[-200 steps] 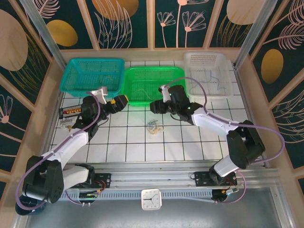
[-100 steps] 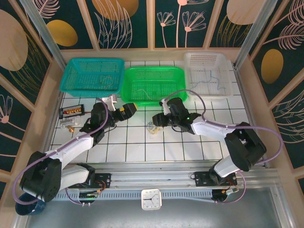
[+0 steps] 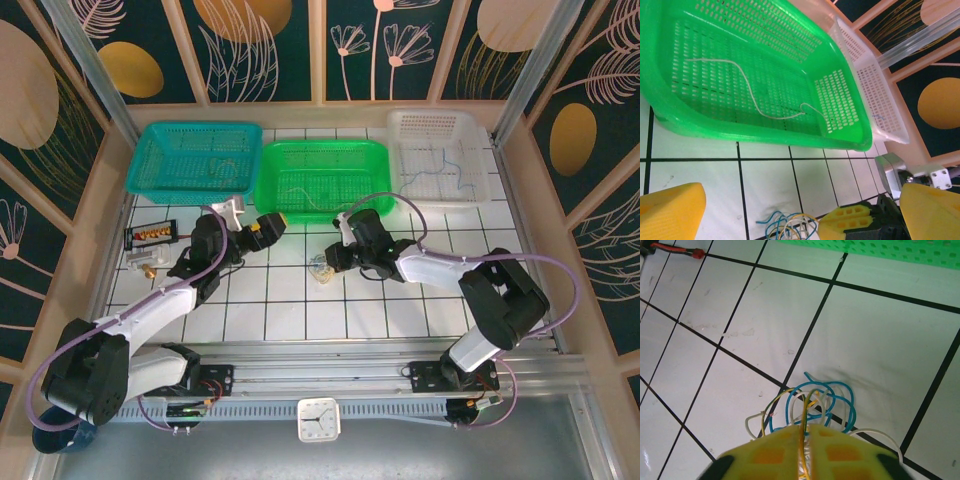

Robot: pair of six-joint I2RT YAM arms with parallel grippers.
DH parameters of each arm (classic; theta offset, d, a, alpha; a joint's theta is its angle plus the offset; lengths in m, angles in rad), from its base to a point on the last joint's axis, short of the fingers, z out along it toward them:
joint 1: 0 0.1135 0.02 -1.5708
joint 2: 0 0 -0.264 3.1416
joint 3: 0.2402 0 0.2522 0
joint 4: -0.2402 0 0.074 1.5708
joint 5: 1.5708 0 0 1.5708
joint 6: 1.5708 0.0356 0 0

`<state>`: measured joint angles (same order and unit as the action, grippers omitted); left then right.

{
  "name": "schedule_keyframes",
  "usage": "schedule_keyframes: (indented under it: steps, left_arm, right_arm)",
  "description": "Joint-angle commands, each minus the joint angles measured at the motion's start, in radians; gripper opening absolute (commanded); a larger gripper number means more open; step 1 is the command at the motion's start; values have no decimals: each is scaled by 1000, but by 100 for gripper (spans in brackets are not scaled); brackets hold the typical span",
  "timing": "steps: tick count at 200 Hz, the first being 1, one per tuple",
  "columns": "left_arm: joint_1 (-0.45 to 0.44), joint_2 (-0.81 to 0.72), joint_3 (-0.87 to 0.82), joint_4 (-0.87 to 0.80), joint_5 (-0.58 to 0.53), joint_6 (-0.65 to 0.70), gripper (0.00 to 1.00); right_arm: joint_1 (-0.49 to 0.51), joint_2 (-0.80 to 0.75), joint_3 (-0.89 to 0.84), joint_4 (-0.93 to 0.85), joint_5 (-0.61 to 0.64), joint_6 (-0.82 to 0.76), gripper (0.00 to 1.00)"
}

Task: Untangle the cables

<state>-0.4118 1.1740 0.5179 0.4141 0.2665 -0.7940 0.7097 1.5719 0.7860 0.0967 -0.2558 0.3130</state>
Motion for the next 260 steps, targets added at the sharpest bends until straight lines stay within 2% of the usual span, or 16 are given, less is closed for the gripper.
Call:
schedule_keyframes:
  steps: [1,22,61,108,159,205,229,244,260]
  left_arm:
    - [-1,-11,31,1,-33,25,99]
    - [0,-5,32,9,-43,10,99]
    - [1,-28,-1,45,-146,-103,99]
    - [1,6,31,94,-21,-153,99]
    - [1,13,45,177,118,-165,99]
    - [1,62,71,96,208,2,99]
    - [1,86,60,65,210,67,93]
    - [1,109,56,73,233,39,89]
    - [1,119,36,142,249,-55,88]
  right_arm:
    - [5,4,-4,25,4,-16,1]
    - [3,-19,18,7,3,-30,0]
    - [4,-109,53,-11,-8,-70,0]
    - [2,-211,39,68,-32,-124,0]
    - [-2,-241,0,175,-30,-120,0]
    - [-12,-256,14,196,-46,-110,0]
    - [-28,-250,17,187,-71,-112,0]
    - [-35,-245,16,186,-89,-113,0]
    - [-41,-234,17,182,-97,-118,0]
